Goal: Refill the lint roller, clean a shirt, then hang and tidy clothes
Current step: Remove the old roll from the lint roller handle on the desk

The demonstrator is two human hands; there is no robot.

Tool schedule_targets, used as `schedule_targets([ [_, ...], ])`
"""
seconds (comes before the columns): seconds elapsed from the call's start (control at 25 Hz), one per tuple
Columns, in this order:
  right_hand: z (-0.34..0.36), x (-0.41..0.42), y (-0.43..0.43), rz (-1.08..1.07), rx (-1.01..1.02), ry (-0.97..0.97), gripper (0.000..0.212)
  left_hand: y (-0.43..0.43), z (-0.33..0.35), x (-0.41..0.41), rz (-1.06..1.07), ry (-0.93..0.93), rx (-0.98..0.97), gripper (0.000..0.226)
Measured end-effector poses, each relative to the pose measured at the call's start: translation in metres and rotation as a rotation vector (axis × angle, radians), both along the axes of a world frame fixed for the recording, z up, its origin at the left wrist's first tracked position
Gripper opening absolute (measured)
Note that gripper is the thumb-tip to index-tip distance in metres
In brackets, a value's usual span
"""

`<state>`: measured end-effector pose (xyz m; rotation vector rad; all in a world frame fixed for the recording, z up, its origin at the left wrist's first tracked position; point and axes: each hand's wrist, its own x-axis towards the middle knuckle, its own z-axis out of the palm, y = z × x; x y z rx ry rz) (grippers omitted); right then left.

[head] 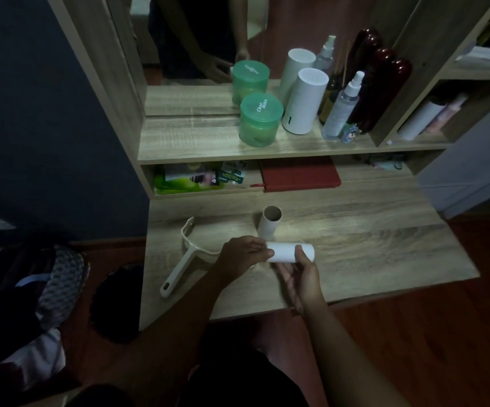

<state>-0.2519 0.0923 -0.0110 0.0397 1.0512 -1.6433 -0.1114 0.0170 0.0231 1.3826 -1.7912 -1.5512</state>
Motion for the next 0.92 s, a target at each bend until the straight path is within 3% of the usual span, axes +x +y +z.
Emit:
schedule_targets([
  [0.2, 0.0, -0.006, 0.003, 0.016, -0.017, -0.019, 0.049, 0.001, 0.001, 0.003, -0.074, 0.012, -0.044, 0.025],
  [0.48, -0.005, -0.007, 0.001, -0.01, -0.041, 0.007, 0.047, 0.002, -0.005, -0.001, 0.002, -0.032, -0.097, 0.029],
  [0.8, -0.012, -0.01, -0.001, -0.051, -0.088, 0.05, 0.087, 0.001, -0.007, -0.009, 0.044, -0.036, -0.081, 0.031],
  [0.92, -0.009, -0.017, -0.003, -0.103, -0.072, 0.023, 0.064, 0.003, -0.01, -0.016, 0.092, 0.044, -0.011, 0.028],
])
